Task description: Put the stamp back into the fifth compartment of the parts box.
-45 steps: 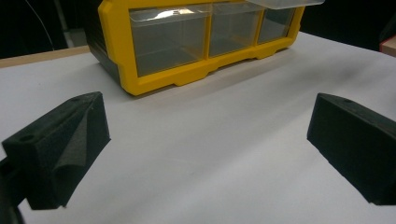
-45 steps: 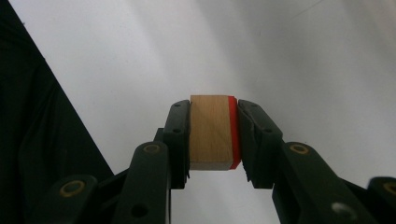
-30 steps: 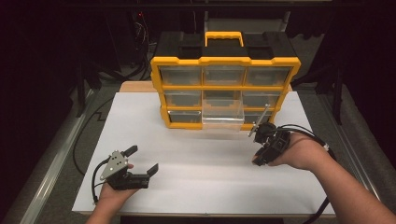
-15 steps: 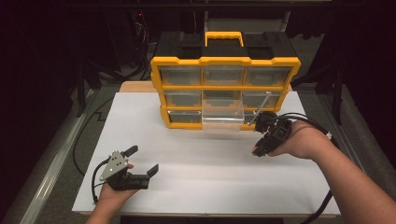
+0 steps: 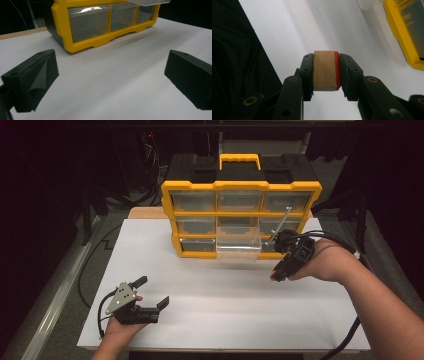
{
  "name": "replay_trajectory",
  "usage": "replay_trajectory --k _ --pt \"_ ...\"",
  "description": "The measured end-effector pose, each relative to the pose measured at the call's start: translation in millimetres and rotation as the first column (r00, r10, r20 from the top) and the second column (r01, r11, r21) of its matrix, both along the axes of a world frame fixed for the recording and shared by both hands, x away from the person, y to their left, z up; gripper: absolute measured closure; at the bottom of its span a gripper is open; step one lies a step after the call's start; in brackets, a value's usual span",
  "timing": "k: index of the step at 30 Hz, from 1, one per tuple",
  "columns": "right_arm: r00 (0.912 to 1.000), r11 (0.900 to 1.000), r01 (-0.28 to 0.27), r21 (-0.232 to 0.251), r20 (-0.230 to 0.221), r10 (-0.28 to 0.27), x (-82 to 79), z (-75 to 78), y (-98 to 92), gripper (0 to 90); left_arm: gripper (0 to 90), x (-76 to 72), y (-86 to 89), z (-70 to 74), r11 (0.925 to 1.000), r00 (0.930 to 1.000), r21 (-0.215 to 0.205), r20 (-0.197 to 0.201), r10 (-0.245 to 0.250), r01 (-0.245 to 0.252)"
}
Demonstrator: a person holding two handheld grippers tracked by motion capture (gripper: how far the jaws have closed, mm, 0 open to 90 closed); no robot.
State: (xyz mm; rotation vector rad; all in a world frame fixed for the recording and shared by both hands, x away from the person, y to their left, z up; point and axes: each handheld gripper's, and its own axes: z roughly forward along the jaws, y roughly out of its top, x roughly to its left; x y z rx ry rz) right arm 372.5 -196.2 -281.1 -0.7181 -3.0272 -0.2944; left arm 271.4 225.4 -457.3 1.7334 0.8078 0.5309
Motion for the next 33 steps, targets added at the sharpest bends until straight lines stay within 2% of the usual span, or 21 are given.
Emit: replay_trajectory --k 13,24,33 --pt "0.9999 1.000 -0.009 -0.017 0.009 0.009 6.6 17.8 4.4 67.5 0.4 -0.5 0.0 0.2 1.0000 1.0000 0.003 0.002 -0.007 0.007" --pt "0.9997 1.000 -0.006 -0.025 0.024 0.006 11.8 39.0 8.0 67.5 0.4 -1.0 0.5 0.6 1.0000 0.9999 0.001 0.007 -0.007 0.007" --pt "0.9995 1.000 -0.005 -0.025 0.032 0.006 16.1 47.8 11.6 67.6 0.4 -1.5 0.7 1.0 0.9999 0.9999 -0.001 0.010 -0.010 0.010"
